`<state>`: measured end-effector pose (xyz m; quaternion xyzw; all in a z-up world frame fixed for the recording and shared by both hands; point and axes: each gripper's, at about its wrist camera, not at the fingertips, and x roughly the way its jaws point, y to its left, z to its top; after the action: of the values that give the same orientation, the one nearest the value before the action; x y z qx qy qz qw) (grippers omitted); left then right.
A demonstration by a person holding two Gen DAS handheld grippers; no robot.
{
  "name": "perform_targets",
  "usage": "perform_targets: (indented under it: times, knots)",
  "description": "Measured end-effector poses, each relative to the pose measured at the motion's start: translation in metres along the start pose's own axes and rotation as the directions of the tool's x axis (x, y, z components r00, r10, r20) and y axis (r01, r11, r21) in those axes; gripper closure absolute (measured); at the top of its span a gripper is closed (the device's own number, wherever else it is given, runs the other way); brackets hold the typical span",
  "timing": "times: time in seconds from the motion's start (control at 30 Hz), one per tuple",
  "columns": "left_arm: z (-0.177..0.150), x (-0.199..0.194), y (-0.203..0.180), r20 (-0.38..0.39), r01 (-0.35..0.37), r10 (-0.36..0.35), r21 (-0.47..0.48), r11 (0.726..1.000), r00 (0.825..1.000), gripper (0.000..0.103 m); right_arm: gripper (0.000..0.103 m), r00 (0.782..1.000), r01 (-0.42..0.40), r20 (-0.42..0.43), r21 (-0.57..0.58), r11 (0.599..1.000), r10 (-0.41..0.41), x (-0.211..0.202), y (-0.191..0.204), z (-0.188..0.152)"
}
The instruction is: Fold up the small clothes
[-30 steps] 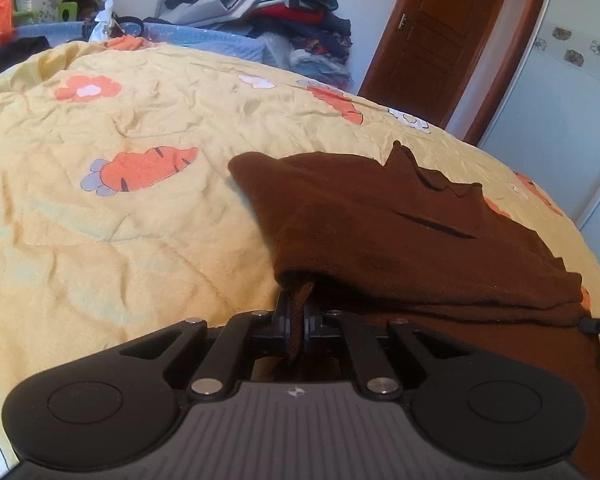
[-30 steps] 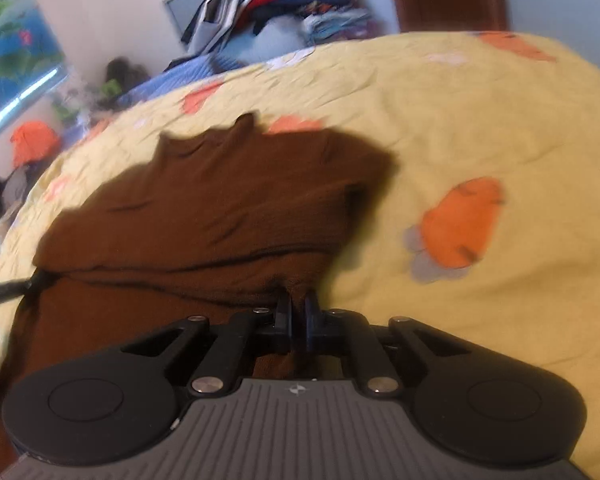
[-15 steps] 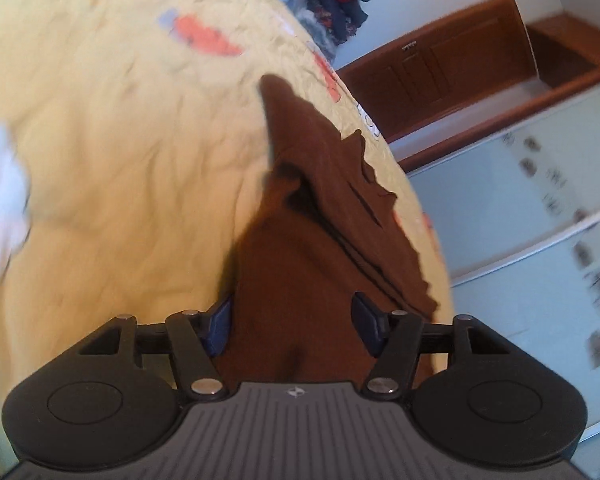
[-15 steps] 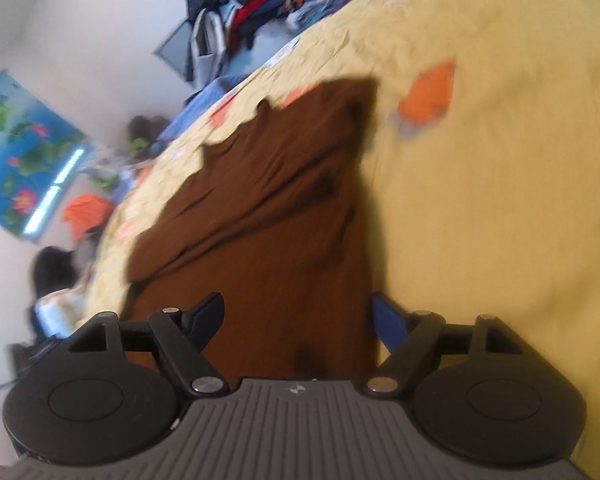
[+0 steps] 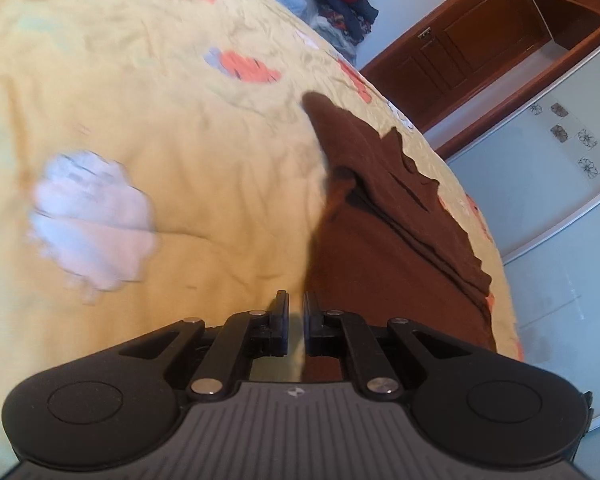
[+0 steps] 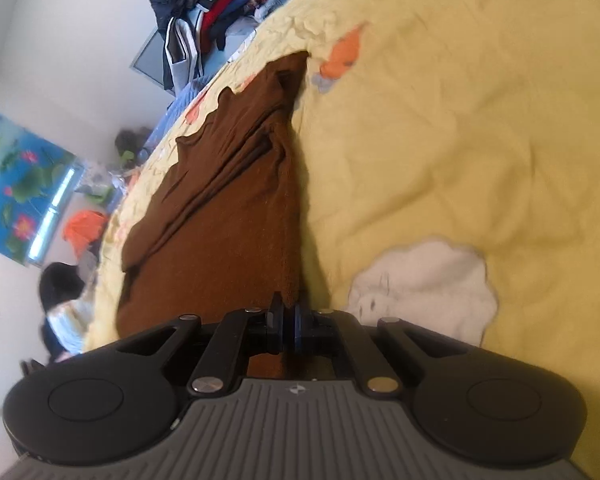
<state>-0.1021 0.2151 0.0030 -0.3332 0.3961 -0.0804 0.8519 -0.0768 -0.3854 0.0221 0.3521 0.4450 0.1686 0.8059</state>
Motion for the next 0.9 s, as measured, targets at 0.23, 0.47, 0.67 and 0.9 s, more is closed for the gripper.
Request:
perform_targets:
  times: [0.23, 0.47, 0.67, 0.9]
  knots:
    - [-0.018, -0.034, -0.004, -0.035, 0.111, -0.113, -0.047, 0.993, 0.993, 0.02, 0.031, 0.989, -0.124, -0.081, 0.018, 0.992, 0.125, -0.009, 0.02, -0.031]
    - [-0.05, -0.012, -0.006, -0.134, 0.216, -0.228, -0.096, 0.972, 0.964, 0.021, 0.031, 0.963, -0.195, -0.184, 0.032, 0.98, 0.198, -0.008, 0.033, -0.066]
    - [-0.077, -0.002, -0.012, -0.26, 0.24, -0.257, -0.094, 0.966, 0.931, 0.075, 0.084, 0.964, -0.164, -0.208, 0.023, 0.986, 0.166, -0.007, 0.031, -0.085]
    - [-0.078, -0.031, -0.018, -0.227, 0.132, -0.128, 0.004, 0.991, 0.965, 0.1, 0.087, 0.98, -0.176, -0.092, -0.012, 0.984, 0.174, -0.042, 0.031, -0.085]
